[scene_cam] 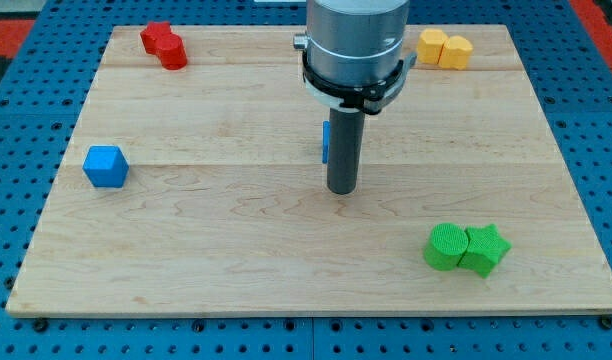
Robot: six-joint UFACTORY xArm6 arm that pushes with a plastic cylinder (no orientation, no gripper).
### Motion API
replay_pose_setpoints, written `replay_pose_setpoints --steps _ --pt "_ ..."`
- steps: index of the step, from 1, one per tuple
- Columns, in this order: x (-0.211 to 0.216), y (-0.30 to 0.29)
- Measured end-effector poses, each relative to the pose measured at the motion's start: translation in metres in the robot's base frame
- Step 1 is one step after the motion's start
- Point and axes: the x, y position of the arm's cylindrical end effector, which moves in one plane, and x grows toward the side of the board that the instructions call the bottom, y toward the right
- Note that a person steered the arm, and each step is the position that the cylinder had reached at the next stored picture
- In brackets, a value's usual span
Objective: Push the blue cube towards the center
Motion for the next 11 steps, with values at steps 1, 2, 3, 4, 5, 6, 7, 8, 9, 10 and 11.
replay_pose_setpoints --steps 1,2,3,4,5,6,7,8,9,10,11 --pt "-0.053 0.047" --pt "-0.063 0.020" --pt "-0.039 -0.048" --pt "-0.009 -0.022" --pt "0.046 -0.102" --pt "0.060 -0.262" --pt "0.046 -0.345" --pt "-0.006 -0.323" --pt "-0.032 -0.254" --pt "-0.037 -0.165" --pt "-0.020 -0.144"
